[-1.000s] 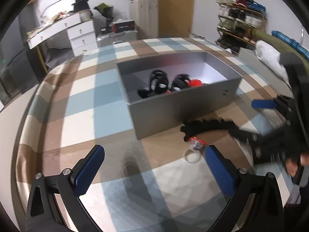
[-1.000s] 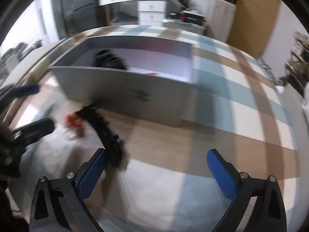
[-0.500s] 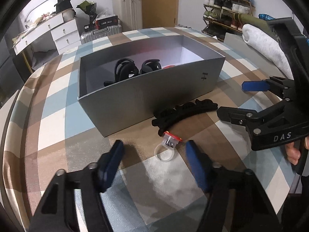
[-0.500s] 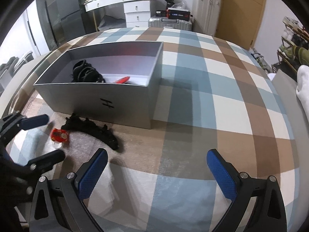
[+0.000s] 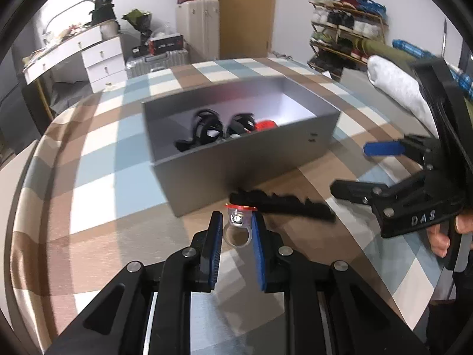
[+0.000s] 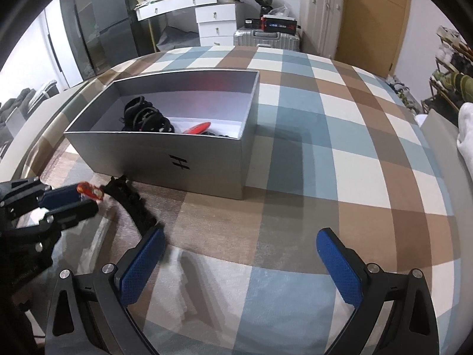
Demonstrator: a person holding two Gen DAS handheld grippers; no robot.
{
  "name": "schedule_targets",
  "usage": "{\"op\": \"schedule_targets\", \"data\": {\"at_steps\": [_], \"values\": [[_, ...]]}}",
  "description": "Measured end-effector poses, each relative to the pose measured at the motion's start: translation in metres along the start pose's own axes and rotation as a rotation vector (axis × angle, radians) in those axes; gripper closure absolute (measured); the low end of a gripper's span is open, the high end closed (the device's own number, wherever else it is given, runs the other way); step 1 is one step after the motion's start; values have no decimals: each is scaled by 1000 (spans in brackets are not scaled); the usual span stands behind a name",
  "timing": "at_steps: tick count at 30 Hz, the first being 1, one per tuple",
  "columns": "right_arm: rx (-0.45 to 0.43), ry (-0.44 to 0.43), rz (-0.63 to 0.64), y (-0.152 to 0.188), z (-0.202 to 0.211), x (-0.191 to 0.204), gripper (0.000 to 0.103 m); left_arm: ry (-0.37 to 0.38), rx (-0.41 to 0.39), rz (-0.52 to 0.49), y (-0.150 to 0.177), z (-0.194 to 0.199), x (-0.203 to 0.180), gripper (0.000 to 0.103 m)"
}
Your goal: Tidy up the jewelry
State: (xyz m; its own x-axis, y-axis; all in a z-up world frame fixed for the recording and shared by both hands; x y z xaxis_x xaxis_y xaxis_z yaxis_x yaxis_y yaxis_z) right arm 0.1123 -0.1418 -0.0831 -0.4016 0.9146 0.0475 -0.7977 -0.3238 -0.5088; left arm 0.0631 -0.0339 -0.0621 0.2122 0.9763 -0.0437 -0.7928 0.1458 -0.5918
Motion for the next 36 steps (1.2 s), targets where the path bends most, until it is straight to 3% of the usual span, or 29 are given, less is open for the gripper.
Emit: {"op": "schedule_targets", "data": {"at_steps": [7, 14, 19, 23, 28, 36], "values": [[-15, -60, 10, 0, 5, 13, 0, -17, -16, 46, -2, 5, 18, 88], [20, -58, 100, 8, -5, 34, 0, -23, -17, 63, -2, 6, 24, 88], [38, -21, 72, 7, -11, 21, 0, -27, -13, 70, -2, 5, 28, 88], [31, 72, -40, 1, -13, -11, 0, -23, -24, 84, -3, 9, 32, 88], [13, -8, -100, -3, -5, -21, 0, -27, -35, 92, -4, 14, 35, 88], [37, -127, 14, -4, -5, 34, 0, -31, -46, 90, -5, 17, 35, 89]]}}
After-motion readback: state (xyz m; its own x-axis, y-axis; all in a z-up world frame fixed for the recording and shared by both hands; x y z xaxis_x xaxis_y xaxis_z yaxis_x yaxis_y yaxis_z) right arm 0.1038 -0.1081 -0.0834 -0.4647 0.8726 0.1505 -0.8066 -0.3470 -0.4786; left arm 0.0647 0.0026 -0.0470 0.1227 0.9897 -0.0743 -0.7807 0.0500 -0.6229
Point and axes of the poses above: each gripper's, at about its wrist camera, not at the fingertips, and z roughly against the way its jaws point, x to its left, y to its underside, the point moved 5 cm from there along -z, roughly the way its jaws point, and after that the axes turned 5 degrees about x, right-handed, at the moved point
